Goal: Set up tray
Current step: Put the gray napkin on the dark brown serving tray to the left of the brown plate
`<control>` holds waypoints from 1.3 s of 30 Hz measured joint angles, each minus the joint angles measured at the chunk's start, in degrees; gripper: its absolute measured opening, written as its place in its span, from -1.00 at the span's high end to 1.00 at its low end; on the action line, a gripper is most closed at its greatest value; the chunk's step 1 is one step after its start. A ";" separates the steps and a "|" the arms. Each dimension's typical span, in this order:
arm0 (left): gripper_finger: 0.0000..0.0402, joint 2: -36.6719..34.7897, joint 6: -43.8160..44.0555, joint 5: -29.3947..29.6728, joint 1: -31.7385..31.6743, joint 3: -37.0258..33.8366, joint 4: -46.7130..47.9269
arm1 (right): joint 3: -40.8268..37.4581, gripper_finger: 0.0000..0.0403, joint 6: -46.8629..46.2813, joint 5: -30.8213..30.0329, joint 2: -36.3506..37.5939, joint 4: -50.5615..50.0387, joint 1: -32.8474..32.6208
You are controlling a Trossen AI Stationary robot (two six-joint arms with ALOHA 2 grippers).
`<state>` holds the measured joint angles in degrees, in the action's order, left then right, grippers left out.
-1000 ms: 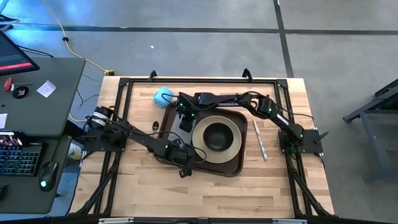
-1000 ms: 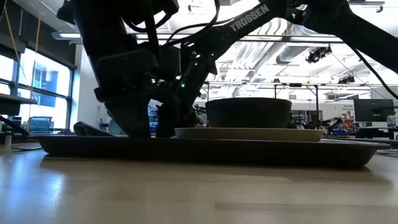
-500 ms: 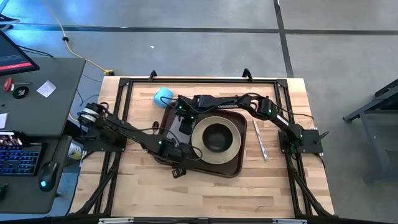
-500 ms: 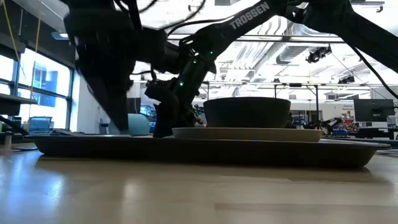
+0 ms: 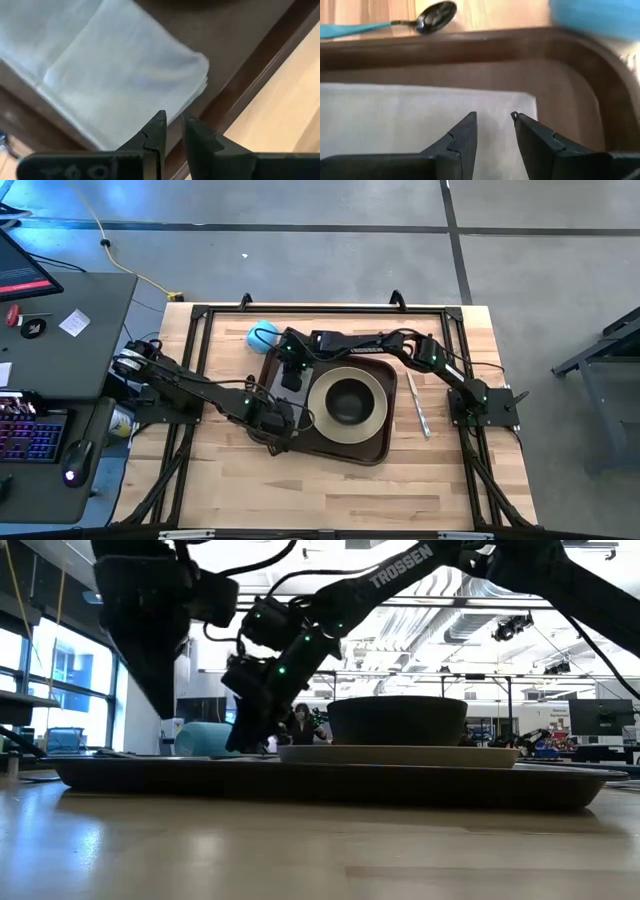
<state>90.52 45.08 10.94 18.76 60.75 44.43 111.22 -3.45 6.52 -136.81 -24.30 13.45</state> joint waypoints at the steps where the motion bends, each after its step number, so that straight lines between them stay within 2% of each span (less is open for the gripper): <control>1: 0.53 0.00 0.19 0.37 0.00 0.01 -0.54 | 0.00 0.39 0.04 -0.30 0.00 0.45 0.00; 6: 0.53 0.42 0.22 3.54 0.00 0.07 -4.36 | 0.00 0.39 -0.97 -1.52 0.08 -0.36 0.04; 10: 0.53 0.39 0.22 6.19 0.00 -0.65 -5.37 | -0.02 0.39 -1.99 0.60 1.32 -4.17 0.06; 16: 0.53 0.27 2.49 4.96 0.00 -1.39 0.06 | -0.02 0.39 -4.02 1.05 1.49 -7.78 -0.83; 19: 0.53 -2.06 3.34 4.46 0.14 -0.70 2.58 | -0.02 0.39 -3.94 1.85 2.27 -10.81 -1.12; 27: 0.53 -10.40 4.97 9.48 -0.15 -0.64 9.55 | 0.15 0.39 -4.35 1.81 13.05 -21.02 -1.14; 33: 0.53 -11.70 6.69 14.80 -2.13 -1.83 17.62 | 0.15 0.39 -9.13 -1.54 23.52 -31.64 -1.37; 34: 0.53 -11.71 6.60 15.75 -2.75 -2.89 17.24 | 0.14 0.39 -9.74 -2.37 24.54 -33.40 -1.54; 36: 0.53 -11.80 4.83 16.02 -4.33 -6.17 10.67 | -0.41 0.39 -10.12 -3.04 26.99 -37.06 -1.64; 39: 0.53 -11.67 0.38 9.77 -6.46 -13.13 -1.55 | -1.51 0.39 -11.81 -3.31 29.72 -42.55 -1.90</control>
<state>78.85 45.46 20.71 12.30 47.62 42.88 109.71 -15.26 3.21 -107.09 -66.86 11.55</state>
